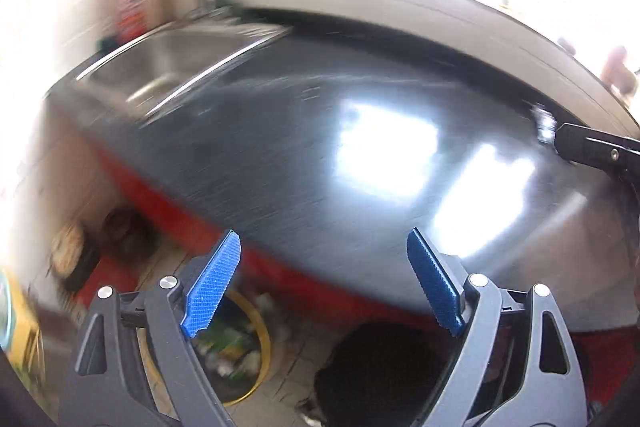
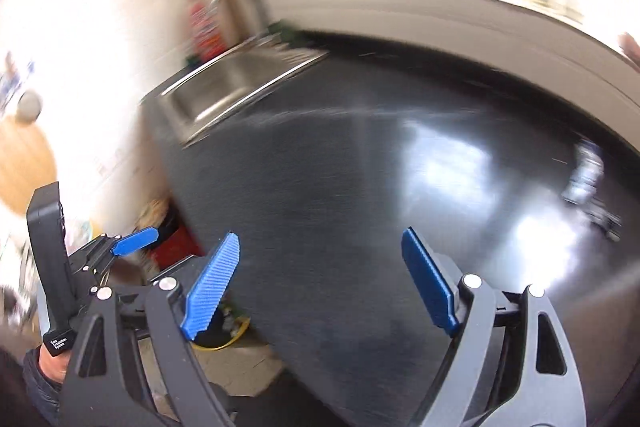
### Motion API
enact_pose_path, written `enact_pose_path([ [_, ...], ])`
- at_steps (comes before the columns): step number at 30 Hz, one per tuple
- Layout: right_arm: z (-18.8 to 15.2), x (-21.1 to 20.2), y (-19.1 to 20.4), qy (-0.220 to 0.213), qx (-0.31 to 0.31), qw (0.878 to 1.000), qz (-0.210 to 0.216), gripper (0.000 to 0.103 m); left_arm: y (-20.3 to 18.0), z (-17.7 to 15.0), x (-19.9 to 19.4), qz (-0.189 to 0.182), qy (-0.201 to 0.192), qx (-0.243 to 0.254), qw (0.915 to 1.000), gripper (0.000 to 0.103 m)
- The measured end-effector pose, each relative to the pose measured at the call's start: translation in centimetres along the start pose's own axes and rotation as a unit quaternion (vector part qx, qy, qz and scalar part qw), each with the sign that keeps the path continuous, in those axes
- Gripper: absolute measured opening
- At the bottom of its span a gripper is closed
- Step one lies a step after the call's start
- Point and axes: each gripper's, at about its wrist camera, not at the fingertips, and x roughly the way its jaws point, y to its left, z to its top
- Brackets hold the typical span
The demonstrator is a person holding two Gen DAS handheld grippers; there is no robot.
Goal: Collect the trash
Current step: 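Return both tools to the last items on the countertop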
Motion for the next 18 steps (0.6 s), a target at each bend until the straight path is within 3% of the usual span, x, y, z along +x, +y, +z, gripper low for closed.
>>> enact_pose_path([
  [3,-1.2,-4.4,-7.2,-0.019,0.054,0.997,-0.06,0.081,-7.6,2.2,1.4,-0.053,-0.003,0.059,0.9969,0.083],
  [9,-6.0,-11.6,-18.3,-0.037,0.126,0.981,-0.14,0.081,-20.9,4.0,3.2,-0.139,0.005,0.15,0.979,0.083],
  [13,-8.7,-13.5,-22.4,-0.037,0.146,0.976,-0.159,0.081,-26.0,3.9,3.7,-0.16,0.011,0.184,0.9697,0.083],
  [18,-10.1,-14.1,-24.7,-0.029,0.14,0.977,-0.156,0.081,-28.2,3.5,4.7,-0.161,0.024,0.201,0.9661,0.083],
])
